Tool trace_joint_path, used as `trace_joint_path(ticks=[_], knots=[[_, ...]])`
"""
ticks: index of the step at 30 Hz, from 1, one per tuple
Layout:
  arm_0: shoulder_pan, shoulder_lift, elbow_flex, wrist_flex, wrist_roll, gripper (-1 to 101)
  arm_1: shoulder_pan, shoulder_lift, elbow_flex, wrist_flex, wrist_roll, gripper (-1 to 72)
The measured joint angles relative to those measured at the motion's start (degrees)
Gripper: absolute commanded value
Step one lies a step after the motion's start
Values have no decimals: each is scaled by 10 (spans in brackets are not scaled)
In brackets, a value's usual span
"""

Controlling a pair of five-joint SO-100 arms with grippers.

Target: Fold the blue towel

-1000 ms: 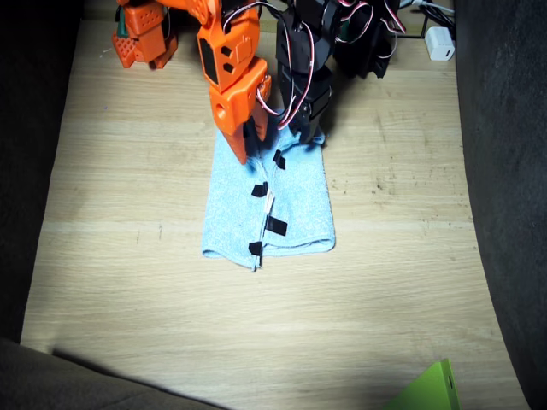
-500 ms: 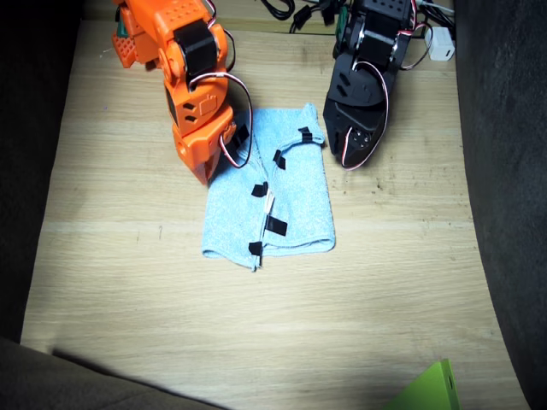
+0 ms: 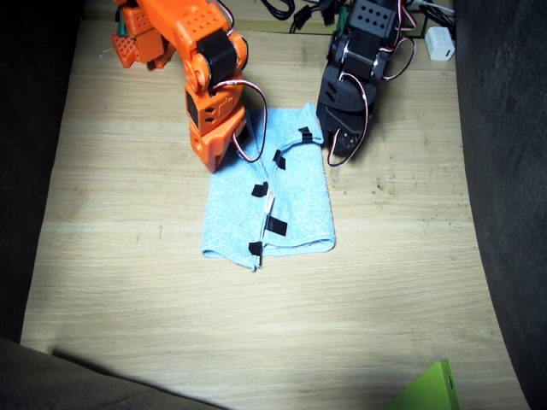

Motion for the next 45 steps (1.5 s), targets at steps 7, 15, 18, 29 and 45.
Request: trace_joint_path(ticks=[7,15,18,29,45], knots=[[-4,10,17,-4,0,-1,9,51,90,-35,0,1],[-33,51,62,-9,-8,-1,47,86,142,-59,10,1],[-39,54,62,-11,-16,-1,62,96,171,-72,18,1],[-66,54,45,-8,-29,-1,101,113,185,-87,20,1],[-68,64,42,-7,-38,-1,192,33,-58,19,17,1]])
